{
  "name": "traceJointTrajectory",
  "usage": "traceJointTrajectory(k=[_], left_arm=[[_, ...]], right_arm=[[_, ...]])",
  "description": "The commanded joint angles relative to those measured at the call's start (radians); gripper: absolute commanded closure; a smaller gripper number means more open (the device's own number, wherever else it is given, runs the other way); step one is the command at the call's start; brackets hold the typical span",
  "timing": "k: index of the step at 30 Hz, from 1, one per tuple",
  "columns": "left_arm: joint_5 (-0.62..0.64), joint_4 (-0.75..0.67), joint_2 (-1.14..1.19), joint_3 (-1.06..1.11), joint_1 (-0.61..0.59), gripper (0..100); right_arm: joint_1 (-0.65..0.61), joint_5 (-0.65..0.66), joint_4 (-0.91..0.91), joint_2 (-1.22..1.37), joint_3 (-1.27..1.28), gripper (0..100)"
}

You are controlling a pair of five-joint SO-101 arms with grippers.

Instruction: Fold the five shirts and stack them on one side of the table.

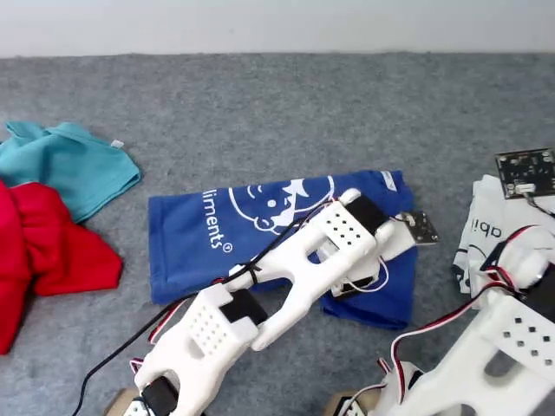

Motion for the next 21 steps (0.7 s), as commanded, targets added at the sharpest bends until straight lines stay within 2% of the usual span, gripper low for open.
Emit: traceJointTrajectory(k=[1,6,12,21], left_arm=[[-0.011,-0.014,0.003,-0.036,-0.003,93],[-0.011,-0.012,0.02,-0.122,-0.005,93],[-0.005,-0.017,0.029,-0.193,-0.028,83],[-0.005,0.043,0.02,-0.217,-0.06,83]], right_arm=[[0.01,0.006,0.039,-0.01,-0.003,98.0],[0.01,0.006,0.039,-0.01,-0.003,98.0],[0.01,0.006,0.039,-0.016,-0.003,98.0],[0.01,0.006,0.039,-0.016,-0.003,98.0]])
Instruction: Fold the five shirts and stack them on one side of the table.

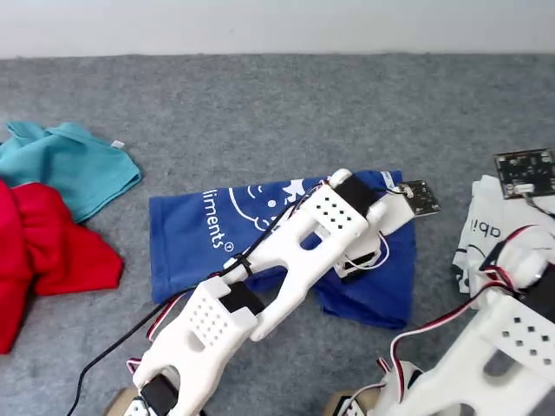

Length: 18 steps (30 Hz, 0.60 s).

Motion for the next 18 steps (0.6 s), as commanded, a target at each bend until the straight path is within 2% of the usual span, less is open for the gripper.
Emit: traceJointTrajectory(k=[1,6,12,18], left_arm=[[-0.003,0.035,-0.017,-0.036,-0.003,83],[0.0,0.035,-0.061,-0.027,0.002,83],[0.0,0.035,-0.21,0.104,0.097,83],[-0.002,0.015,-0.21,0.24,0.138,91]], right_arm=[[0.01,0.005,0.039,-0.016,-0.003,98.0],[0.01,0.003,0.039,-0.016,-0.003,98.0],[0.01,0.002,0.039,-0.016,-0.003,98.0],[0.01,0.002,0.039,-0.016,-0.003,98.0]])
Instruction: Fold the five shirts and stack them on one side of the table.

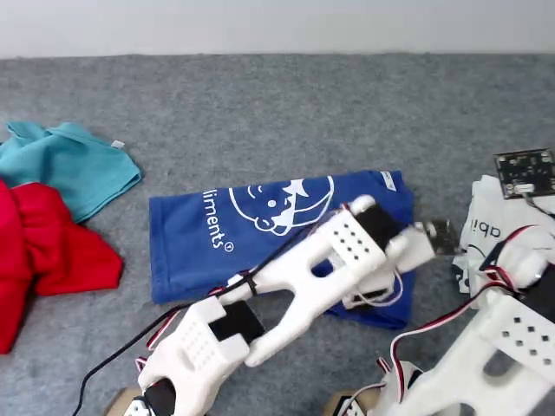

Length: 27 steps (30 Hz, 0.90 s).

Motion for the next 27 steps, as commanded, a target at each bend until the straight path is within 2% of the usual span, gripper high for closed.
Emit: traceJointTrajectory(k=[1,9,21,27], left_arm=[[0.002,-0.008,-0.023,0.016,-0.008,91],[0.002,-0.091,0.049,0.015,-0.081,91],[0.0,-0.167,0.058,0.018,-0.081,91],[0.0,-0.172,0.058,0.019,-0.081,81]], right_arm=[[0.01,0.0,0.039,-0.016,-0.003,98.0],[0.01,0.0,0.039,-0.008,-0.003,98.0],[0.008,0.0,0.039,-0.008,-0.003,98.0],[0.008,0.0,0.039,-0.008,-0.003,98.0]])
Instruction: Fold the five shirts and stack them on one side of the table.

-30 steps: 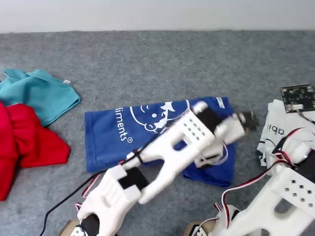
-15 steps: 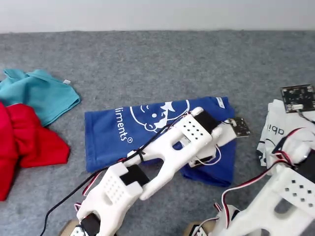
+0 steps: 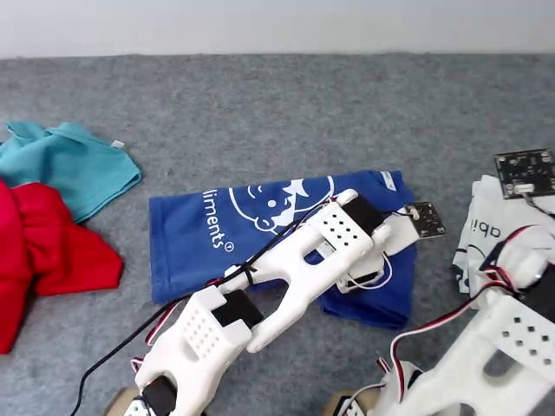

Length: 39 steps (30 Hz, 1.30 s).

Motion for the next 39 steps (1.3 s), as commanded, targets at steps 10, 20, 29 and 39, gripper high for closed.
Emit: traceJointTrajectory(k=[10,20,29,39], left_arm=[[-0.006,-0.029,0.049,-0.018,-0.026,82],[-0.005,-0.011,0.132,-0.097,-0.087,82],[-0.005,0.068,0.132,-0.16,-0.063,87],[-0.005,0.172,0.14,-0.306,-0.057,87]], right_arm=[[0.008,0.0,0.039,-0.008,-0.003,98.0],[0.007,0.0,0.039,-0.016,0.086,98.0],[0.005,0.0,0.024,-0.016,0.089,98.0],[0.005,0.0,0.025,-0.018,0.089,98.0]])
